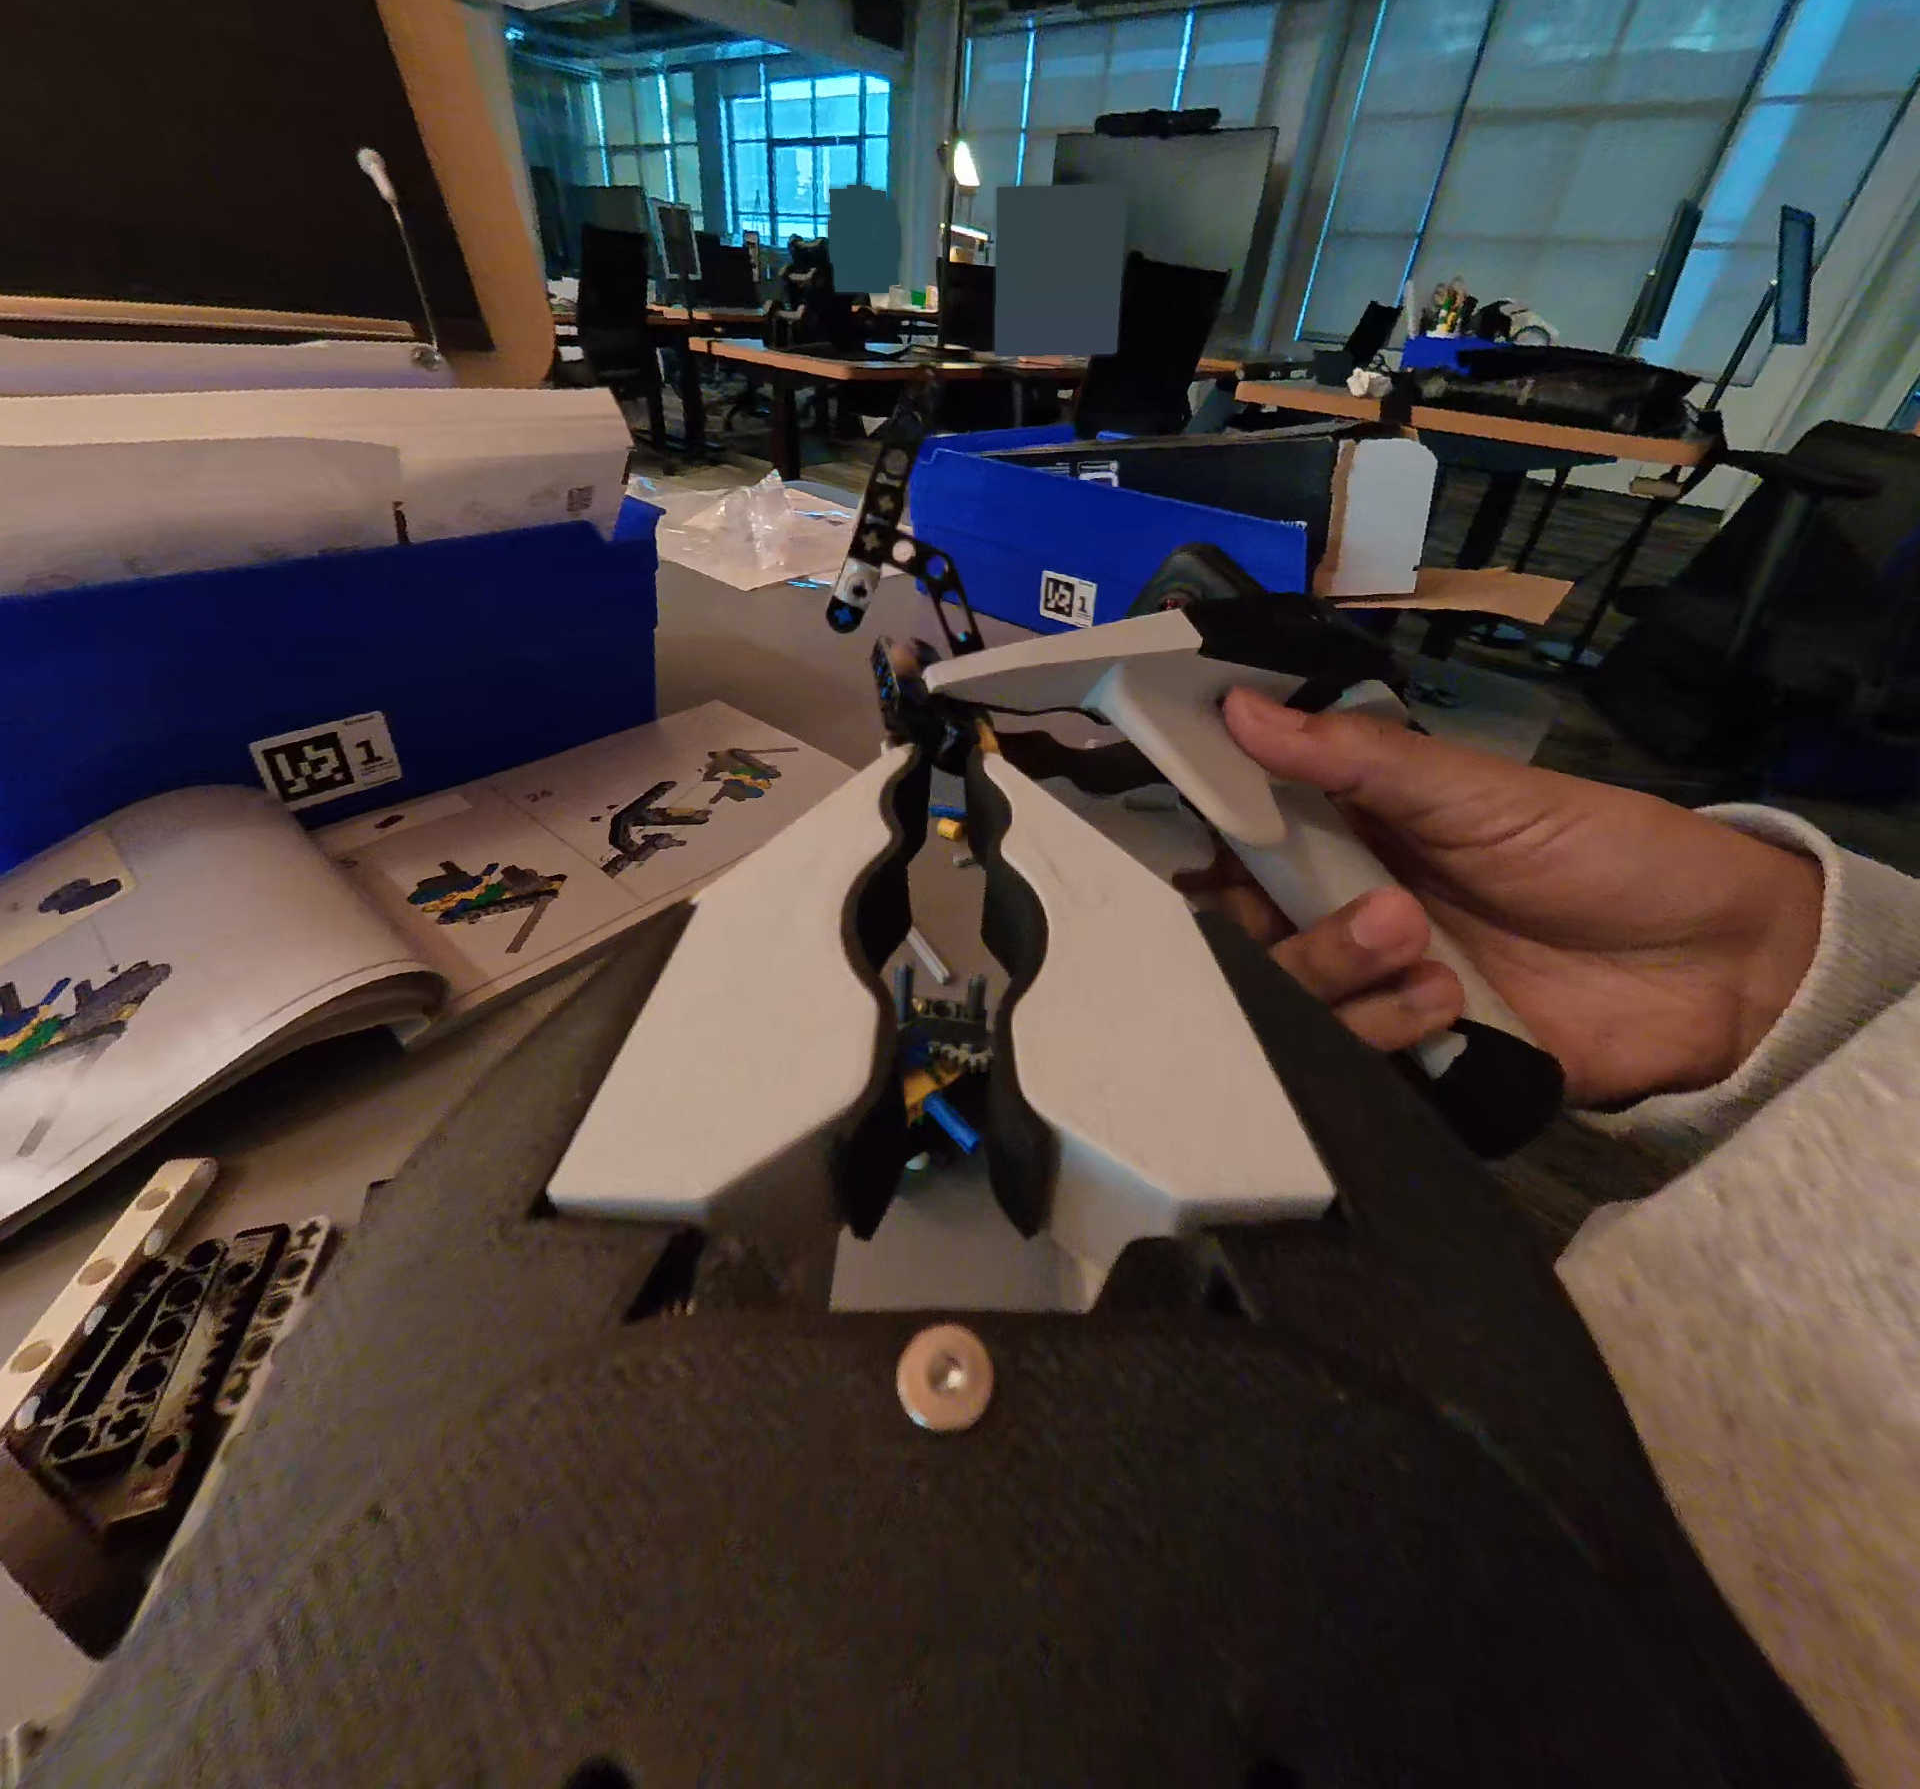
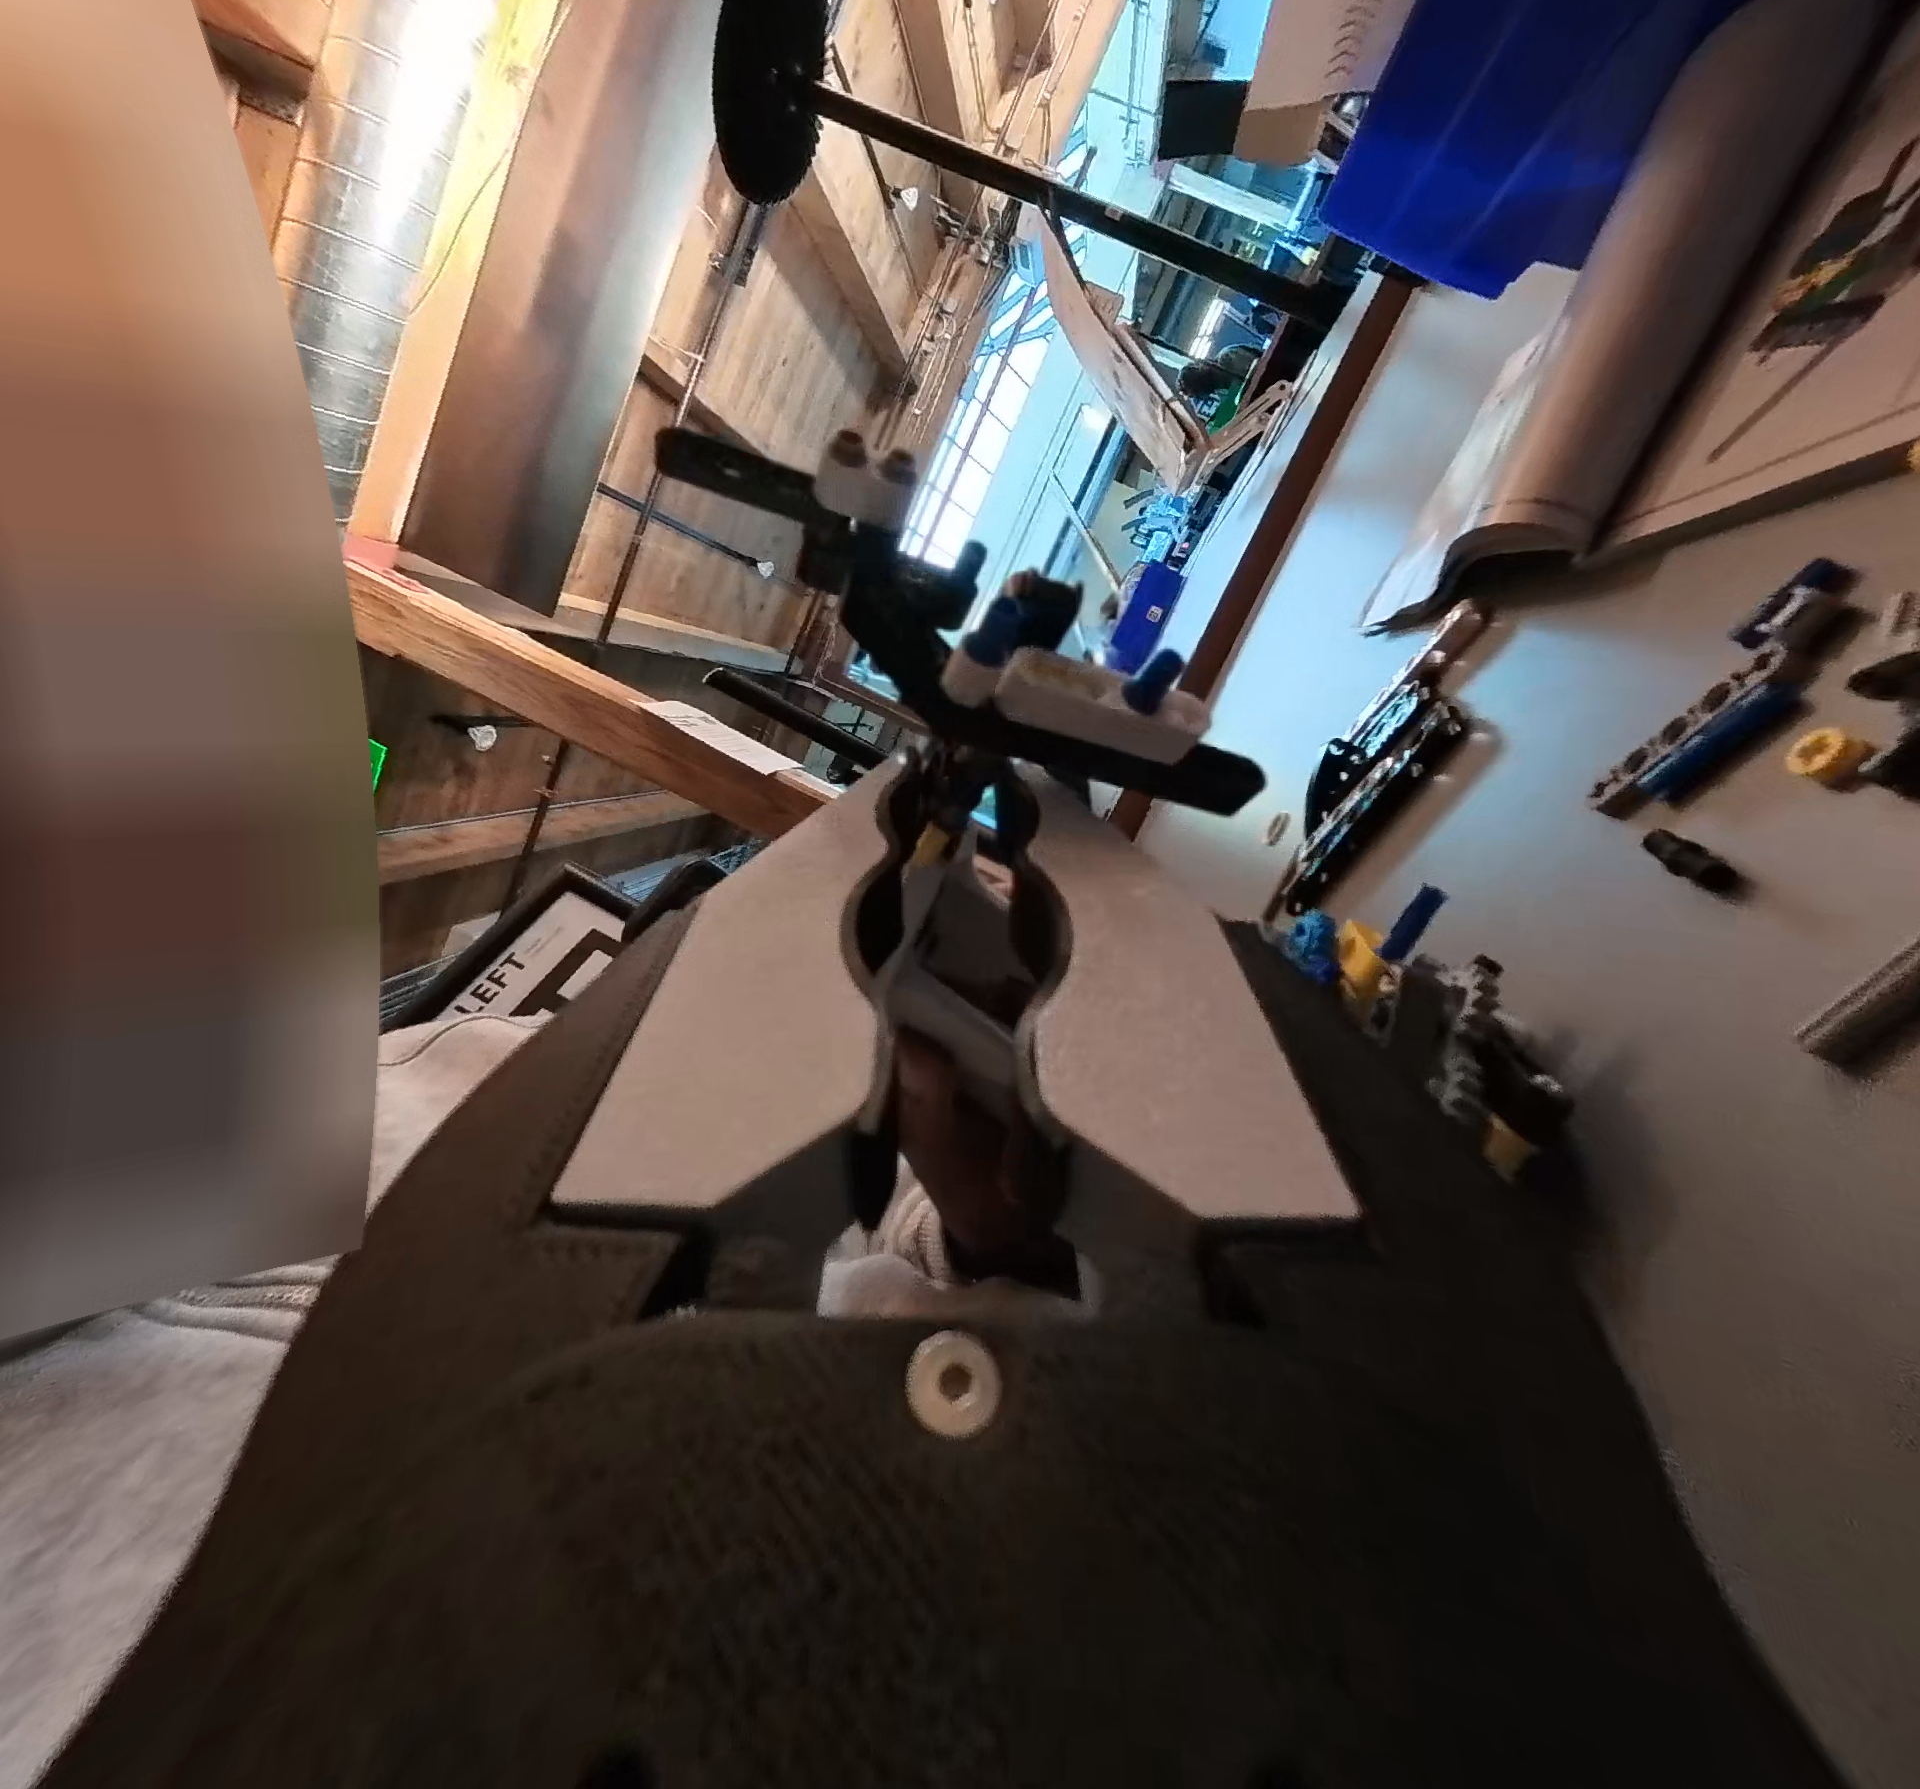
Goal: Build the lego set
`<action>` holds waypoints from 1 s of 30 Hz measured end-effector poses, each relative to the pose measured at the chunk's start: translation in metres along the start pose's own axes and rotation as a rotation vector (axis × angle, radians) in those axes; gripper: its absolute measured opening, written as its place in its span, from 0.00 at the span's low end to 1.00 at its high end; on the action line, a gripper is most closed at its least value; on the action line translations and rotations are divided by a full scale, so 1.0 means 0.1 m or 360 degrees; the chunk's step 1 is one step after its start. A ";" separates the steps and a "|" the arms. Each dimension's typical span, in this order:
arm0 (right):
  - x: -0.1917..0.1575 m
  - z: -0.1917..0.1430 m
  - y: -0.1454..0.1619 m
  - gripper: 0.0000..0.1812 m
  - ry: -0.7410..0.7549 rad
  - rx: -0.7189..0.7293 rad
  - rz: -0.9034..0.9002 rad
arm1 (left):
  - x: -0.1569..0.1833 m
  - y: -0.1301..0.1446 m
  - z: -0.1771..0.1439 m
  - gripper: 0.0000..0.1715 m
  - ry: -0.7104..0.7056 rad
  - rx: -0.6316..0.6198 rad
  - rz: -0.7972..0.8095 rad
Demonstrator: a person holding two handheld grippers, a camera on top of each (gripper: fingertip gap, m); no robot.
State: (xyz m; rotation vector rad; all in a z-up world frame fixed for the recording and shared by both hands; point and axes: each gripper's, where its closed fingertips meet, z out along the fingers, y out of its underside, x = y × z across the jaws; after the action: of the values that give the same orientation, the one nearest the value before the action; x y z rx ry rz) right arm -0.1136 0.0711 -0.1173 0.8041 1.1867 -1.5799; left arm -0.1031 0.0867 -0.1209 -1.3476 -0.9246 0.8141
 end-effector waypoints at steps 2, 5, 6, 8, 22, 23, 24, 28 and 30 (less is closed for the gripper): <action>-0.01 -0.02 -0.01 0.06 -0.0017 0.0006 0.0009 | 0.02 0.01 0.01 0.02 0.0014 -0.0009 -0.0002; -0.03 -0.04 -0.01 0.04 -0.0034 0.0010 0.0013 | 0.03 0.04 0.02 0.02 0.0026 -0.0028 -0.0004; -0.03 -0.05 -0.01 0.04 -0.0033 0.0007 0.0009 | 0.04 0.05 0.02 0.02 0.0027 -0.0037 -0.0004; -0.03 -0.06 -0.01 0.04 -0.0029 -0.0001 0.0000 | 0.04 0.07 0.03 0.02 0.0034 -0.0052 -0.0010; 0.03 -0.12 -0.04 0.03 0.0075 -0.0055 -0.0128 | 0.04 0.13 0.02 0.04 0.0073 -0.0101 -0.0070; 0.04 -0.13 -0.06 0.03 0.0086 -0.0051 -0.0136 | 0.02 0.13 0.02 0.04 0.0075 -0.0101 -0.0094; 0.05 -0.14 -0.08 0.03 0.0094 -0.0048 -0.0141 | 0.01 0.13 0.02 0.05 0.0077 -0.0102 -0.0123; 0.08 -0.17 -0.13 0.03 0.0148 -0.0067 -0.0174 | -0.10 0.12 -0.03 0.05 0.0051 -0.0104 -0.0217; 0.11 -0.17 -0.12 0.03 0.0193 -0.0101 -0.0201 | -0.16 0.12 -0.08 0.05 0.0031 -0.0110 -0.0241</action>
State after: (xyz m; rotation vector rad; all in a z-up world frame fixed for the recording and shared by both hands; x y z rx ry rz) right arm -0.1294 0.0845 -0.1281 0.8068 1.3915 -1.6051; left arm -0.1028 0.0698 -0.1343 -1.3252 -1.0345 0.6570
